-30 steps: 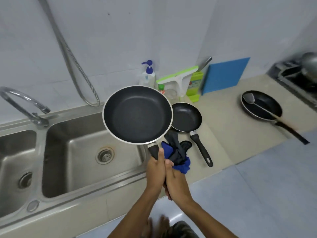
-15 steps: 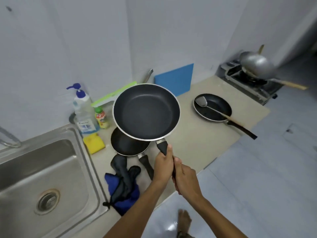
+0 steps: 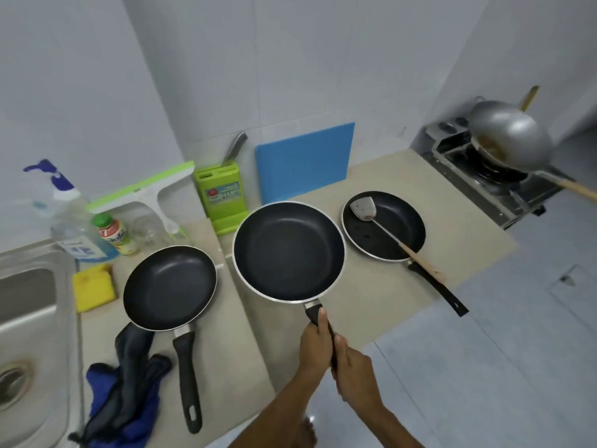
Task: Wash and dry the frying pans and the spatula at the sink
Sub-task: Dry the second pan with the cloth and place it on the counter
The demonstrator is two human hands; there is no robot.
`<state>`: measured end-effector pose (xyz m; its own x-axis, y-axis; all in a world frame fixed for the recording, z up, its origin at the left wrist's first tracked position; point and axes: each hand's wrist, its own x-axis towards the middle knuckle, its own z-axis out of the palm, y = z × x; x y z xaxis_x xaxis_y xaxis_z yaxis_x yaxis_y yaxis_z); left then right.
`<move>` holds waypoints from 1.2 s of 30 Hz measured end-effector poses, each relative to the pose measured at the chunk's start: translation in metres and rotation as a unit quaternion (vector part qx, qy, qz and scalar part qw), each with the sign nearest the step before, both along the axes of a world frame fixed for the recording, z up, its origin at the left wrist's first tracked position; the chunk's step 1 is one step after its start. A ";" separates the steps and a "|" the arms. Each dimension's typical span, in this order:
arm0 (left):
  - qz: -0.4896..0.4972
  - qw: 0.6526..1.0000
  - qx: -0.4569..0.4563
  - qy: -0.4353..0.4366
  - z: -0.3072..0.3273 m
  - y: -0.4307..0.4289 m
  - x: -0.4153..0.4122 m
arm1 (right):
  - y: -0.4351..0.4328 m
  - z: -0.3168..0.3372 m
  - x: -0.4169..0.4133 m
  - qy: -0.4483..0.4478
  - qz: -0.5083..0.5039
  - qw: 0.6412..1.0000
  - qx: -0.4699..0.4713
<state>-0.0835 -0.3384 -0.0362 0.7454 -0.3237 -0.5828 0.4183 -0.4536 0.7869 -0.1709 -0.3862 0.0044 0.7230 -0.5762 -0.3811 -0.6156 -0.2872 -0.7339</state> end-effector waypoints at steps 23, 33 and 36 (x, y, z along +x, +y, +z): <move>0.023 0.997 0.057 0.050 -0.080 -0.025 -0.006 | -0.029 -0.089 -0.010 0.009 0.020 1.000 -0.013; 0.017 0.996 0.069 0.055 -0.087 -0.030 -0.003 | -0.031 -0.097 -0.009 -0.001 -0.009 1.000 0.022; 0.022 0.995 0.076 0.057 -0.091 -0.031 -0.003 | -0.033 -0.101 -0.009 0.006 -0.007 1.000 0.018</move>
<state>-0.0862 -0.3694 -0.1270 0.6826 -0.1936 -0.7047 0.5240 -0.5426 0.6565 -0.1796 -0.4187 -0.0964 0.7107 -0.5711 -0.4107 -0.6281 -0.2523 -0.7361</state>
